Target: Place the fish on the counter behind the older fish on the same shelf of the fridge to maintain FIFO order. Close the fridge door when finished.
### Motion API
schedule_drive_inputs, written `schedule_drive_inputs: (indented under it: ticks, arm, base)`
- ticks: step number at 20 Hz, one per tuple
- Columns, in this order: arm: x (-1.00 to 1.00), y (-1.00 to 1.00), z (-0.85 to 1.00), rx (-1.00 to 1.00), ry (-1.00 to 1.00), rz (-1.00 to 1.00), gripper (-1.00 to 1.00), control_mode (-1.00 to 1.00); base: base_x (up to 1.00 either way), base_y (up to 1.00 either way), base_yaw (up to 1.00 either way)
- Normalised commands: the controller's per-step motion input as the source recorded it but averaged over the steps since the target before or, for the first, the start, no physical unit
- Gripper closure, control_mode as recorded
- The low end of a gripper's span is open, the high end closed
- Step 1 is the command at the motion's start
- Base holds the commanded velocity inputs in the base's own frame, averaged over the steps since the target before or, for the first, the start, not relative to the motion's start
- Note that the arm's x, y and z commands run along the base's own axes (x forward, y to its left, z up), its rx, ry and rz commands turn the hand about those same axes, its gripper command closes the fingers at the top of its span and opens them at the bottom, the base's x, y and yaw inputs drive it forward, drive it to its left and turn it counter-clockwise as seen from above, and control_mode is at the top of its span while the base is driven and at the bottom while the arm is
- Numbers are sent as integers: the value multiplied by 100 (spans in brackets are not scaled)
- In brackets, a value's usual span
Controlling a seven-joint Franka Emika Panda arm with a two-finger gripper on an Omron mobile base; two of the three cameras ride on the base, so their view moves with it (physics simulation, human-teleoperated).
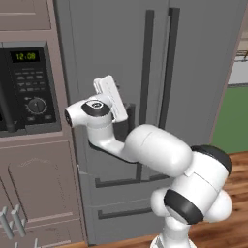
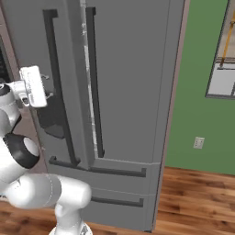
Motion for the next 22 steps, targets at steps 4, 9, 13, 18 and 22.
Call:
schedule_drive_inputs:
  ticks: [4, 9, 13, 18, 22]
  arm:
    - [84, -6, 3, -6, 0, 0, -100, -100]
    - [73, -8, 8, -7, 0, 0, -100, -100]
    - [58, -6, 14, -8, -1, 0, -100, -100]
    - [19, -2, 20, -7, -2, 0, -100, -100]
    - [-33, -1, 33, -6, 0, 0, -100, -100]
  base:
    - [0, 0, 0]
    - [0, 0, 0]
    - [0, 0, 0]
    - [0, 0, 0]
    - [0, 0, 0]
